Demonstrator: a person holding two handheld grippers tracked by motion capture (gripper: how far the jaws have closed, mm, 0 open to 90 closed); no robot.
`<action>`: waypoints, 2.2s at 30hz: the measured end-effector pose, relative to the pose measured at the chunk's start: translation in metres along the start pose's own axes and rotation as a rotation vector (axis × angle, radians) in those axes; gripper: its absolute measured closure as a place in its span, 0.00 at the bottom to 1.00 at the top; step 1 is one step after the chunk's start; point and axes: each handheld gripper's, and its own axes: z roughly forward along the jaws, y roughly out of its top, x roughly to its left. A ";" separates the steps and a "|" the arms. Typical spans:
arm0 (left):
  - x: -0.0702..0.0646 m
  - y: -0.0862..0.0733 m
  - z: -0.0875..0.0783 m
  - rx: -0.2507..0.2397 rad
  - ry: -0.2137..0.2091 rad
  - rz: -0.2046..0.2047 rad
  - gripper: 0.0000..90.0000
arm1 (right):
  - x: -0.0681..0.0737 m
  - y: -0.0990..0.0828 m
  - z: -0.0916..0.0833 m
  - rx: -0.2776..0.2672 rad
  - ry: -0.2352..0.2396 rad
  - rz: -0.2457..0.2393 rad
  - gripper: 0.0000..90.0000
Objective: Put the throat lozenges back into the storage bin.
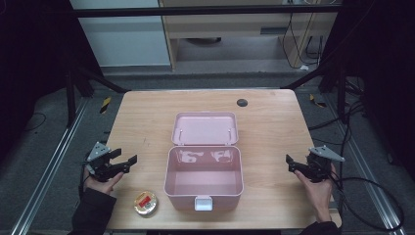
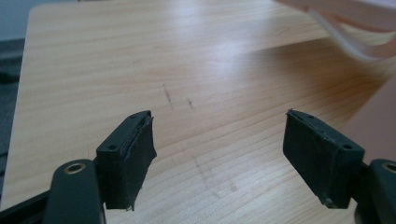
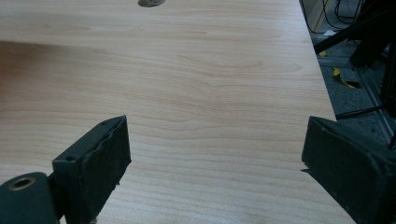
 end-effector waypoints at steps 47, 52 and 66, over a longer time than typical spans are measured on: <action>-0.046 0.042 -0.021 0.486 -0.399 0.632 0.15 | 0.009 -0.004 -0.003 0.031 -0.005 -0.135 0.06; -0.052 0.038 -0.020 0.508 -0.411 0.660 0.15 | 0.010 -0.004 -0.003 0.035 -0.003 -0.139 0.05; -0.070 0.018 -0.013 0.562 -0.457 0.713 0.11 | 0.013 -0.006 -0.001 0.057 0.011 -0.152 0.05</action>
